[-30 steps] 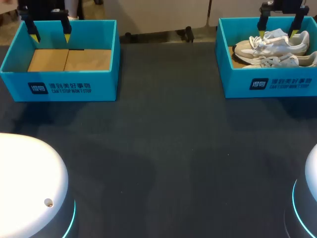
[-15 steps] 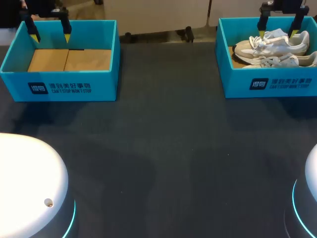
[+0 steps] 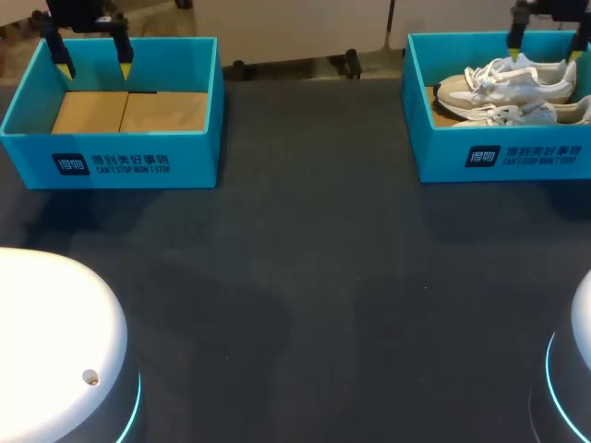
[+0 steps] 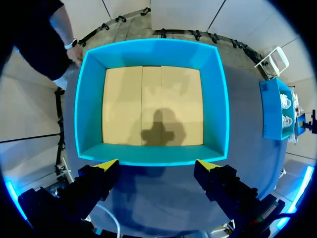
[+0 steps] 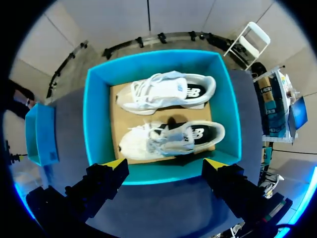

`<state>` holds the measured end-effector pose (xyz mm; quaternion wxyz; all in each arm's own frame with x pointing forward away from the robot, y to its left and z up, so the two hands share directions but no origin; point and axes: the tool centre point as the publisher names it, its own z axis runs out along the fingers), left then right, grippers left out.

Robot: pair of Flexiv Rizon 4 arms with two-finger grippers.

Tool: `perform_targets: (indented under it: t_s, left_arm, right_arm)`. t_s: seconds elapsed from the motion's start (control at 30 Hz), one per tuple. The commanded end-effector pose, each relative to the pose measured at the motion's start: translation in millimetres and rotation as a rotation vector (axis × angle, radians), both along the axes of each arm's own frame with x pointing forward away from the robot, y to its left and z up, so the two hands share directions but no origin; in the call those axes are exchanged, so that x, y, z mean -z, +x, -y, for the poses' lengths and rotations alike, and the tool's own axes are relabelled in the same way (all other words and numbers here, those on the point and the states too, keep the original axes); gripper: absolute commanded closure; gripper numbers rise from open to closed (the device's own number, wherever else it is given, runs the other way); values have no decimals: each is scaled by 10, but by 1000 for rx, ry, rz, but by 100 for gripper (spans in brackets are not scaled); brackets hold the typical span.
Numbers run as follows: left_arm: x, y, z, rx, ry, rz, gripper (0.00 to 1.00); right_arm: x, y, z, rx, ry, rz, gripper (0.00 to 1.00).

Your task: Take the shoe out of the shoebox, open the shoe tongue, remove and reinsert the insole, then place the shoe into the shoebox

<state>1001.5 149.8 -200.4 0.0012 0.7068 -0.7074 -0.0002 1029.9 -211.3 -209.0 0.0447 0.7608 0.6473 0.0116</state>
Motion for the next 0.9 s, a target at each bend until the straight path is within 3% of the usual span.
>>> perform_targets:
  t_s: [0.03,0.47,0.6,0.67,0.73,0.83,0.9]
  left_arm:
    - [-3,-3,1,0,1,0,0]
    - [-3,-3,1,0,1,0,0]
    - [-3,-3,1,0,1,0,0]
    - [-3,-3,1,0,1,0,0]
    - [-3,-3,1,0,1,0,0]
    - [-3,-3,1,0,1,0,0]
    - [-3,-3,1,0,1,0,0]
  right_arm:
    - [149,40,158,27,-5,-9,0]
    - [449,55,722,134,-85,53,0]
    - [577,47,807,131,-117,27,0]
    - [636,42,834,133,-116,20,11]
    - [698,40,878,146,-122,14,28]
    - [742,32,944,171,-130,17,32]
    - [768,28,981,181,-136,17,41]
